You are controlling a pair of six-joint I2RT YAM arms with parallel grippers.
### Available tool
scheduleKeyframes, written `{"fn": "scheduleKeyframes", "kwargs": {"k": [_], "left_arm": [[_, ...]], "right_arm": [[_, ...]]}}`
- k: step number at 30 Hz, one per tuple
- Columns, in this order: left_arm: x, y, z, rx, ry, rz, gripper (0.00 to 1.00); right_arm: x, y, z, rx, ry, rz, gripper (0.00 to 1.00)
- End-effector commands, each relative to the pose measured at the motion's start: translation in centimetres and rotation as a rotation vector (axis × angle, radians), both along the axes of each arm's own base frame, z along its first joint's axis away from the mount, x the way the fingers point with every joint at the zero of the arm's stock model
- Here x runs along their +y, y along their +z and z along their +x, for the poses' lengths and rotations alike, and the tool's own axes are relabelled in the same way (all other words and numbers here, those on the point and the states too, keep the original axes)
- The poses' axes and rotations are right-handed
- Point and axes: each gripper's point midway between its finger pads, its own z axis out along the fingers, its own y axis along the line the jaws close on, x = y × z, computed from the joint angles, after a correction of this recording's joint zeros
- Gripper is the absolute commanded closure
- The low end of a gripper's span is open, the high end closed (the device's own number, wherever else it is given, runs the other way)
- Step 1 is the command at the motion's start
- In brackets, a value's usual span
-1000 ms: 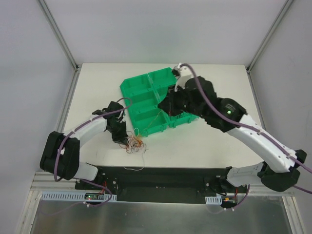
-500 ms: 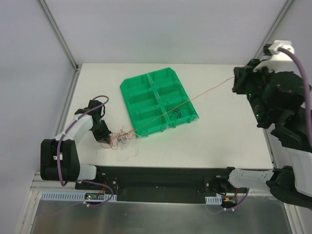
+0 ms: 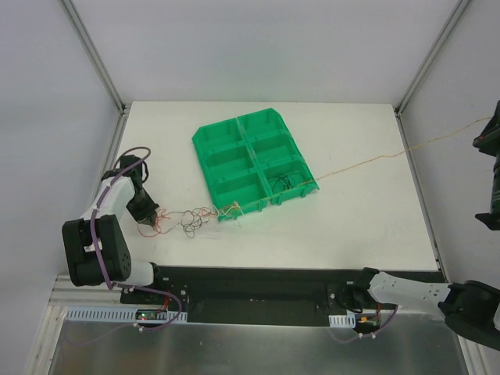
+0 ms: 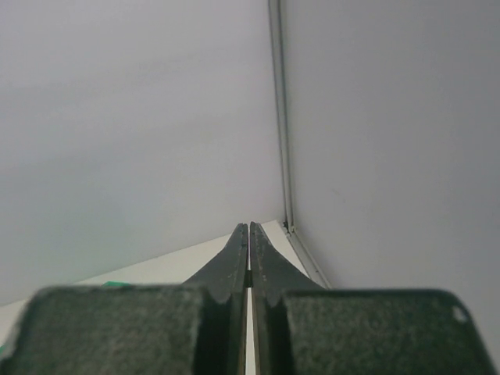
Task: Untangle the cables
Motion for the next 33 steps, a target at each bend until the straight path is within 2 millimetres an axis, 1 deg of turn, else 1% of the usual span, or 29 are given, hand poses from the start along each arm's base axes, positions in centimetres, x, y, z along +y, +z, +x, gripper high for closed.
{"fn": "scheduleKeyframes", "kwargs": {"k": [1, 3, 5, 6, 8, 9, 10, 11, 13, 14, 15, 18, 19, 21, 22, 23, 24, 25, 27, 29, 30, 32, 33], "left_arm": [[2.7, 0.9, 0.0, 0.021, 0.011, 0.087, 1.0], [3.0, 1.0, 0.1, 0.019, 0.03, 0.08, 1.0], [2.6, 1.1, 0.5, 0.003, 0.025, 0.056, 1.0], [2.2, 1.3, 0.8, -0.013, 0.015, 0.031, 1.0], [1.5, 1.4, 1.0, -0.024, 0.008, -0.01, 1.0], [1.1, 1.5, 1.1, -0.031, -0.001, -0.034, 1.0], [0.4, 1.6, 1.2, -0.042, -0.01, -0.073, 1.0], [-0.3, 1.6, 1.1, -0.046, -0.015, -0.107, 1.0], [-1.5, 2.0, 1.2, -0.073, -0.028, -0.172, 1.0], [-2.0, 2.2, 1.1, -0.088, -0.037, -0.198, 1.0], [-2.4, 2.4, 1.0, -0.099, -0.044, -0.213, 1.0], [-3.1, 3.0, 1.0, -0.142, -0.08, -0.243, 1.0], [-3.2, 3.2, 0.9, -0.153, -0.091, -0.248, 1.0], [-3.6, 3.5, 0.9, -0.172, -0.108, -0.266, 1.0], [-3.8, 3.7, 0.9, -0.184, -0.114, -0.276, 1.0], [-4.2, 3.9, 0.8, -0.19, -0.121, -0.298, 1.0], [-4.6, 4.1, 0.9, -0.201, -0.13, -0.319, 0.98], [-4.9, 4.1, 0.8, -0.209, -0.138, -0.335, 0.95], [-5.6, 4.5, 0.9, -0.232, -0.157, -0.369, 0.92], [-6.1, 4.9, 0.8, -0.251, -0.172, -0.385, 0.93], [-6.2, 5.0, 0.8, -0.253, -0.172, -0.39, 0.95], [-6.4, 5.2, 0.7, -0.26, -0.173, -0.393, 1.0], [-6.4, 5.3, 0.7, -0.263, -0.171, -0.396, 1.0]], "right_arm": [[-3.3, 2.7, -1.7, -0.04, -0.114, -0.017, 1.0], [-3.7, 3.3, -2.1, -0.06, -0.113, -0.003, 1.0], [-3.1, 3.0, -1.7, -0.052, -0.101, 0.004, 1.0], [-1.8, 2.1, -0.8, -0.026, -0.069, -0.005, 1.0], [1.6, -0.6, 1.0, 0.025, 0.009, -0.013, 1.0], [3.9, -3.0, 2.2, 0.069, 0.052, -0.028, 1.0], [5.7, -5.0, 3.0, 0.104, 0.097, -0.024, 1.0], [7.6, -7.4, 3.8, 0.149, 0.137, -0.012, 1.0], [10.8, -12.1, 4.7, 0.243, 0.216, 0.026, 1.0], [12.4, -14.8, 5.1, 0.299, 0.254, 0.045, 1.0], [13.5, -17.3, 5.3, 0.353, 0.273, 0.067, 1.0], [16.2, -26.3, 5.6, 0.575, 0.334, 0.07, 1.0], [16.5, -29.4, 5.5, 0.658, 0.331, 0.062, 1.0], [16.5, -34.2, 5.0, 0.789, 0.31, 0.048, 1.0], [16.2, -36.3, 4.7, 0.851, 0.288, 0.047, 1.0], [16.1, -37.9, 4.4, 0.897, 0.283, 0.045, 1.0], [16.3, -39.7, 4.0, 0.96, 0.297, 0.049, 1.0], [16.4, -41.0, 3.8, 1.006, 0.302, 0.046, 1.0], [17.0, -43.4, 3.1, 1.107, 0.338, 0.031, 1.0], [17.6, -45.1, 2.7, 1.193, 0.366, -0.002, 1.0], [17.9, -45.8, 2.5, 1.233, 0.381, -0.017, 1.0], [18.0, -46.9, 2.2, 1.316, 0.378, -0.057, 1.0], [18.1, -47.3, 2.0, 1.353, 0.379, -0.074, 1.0]]}}
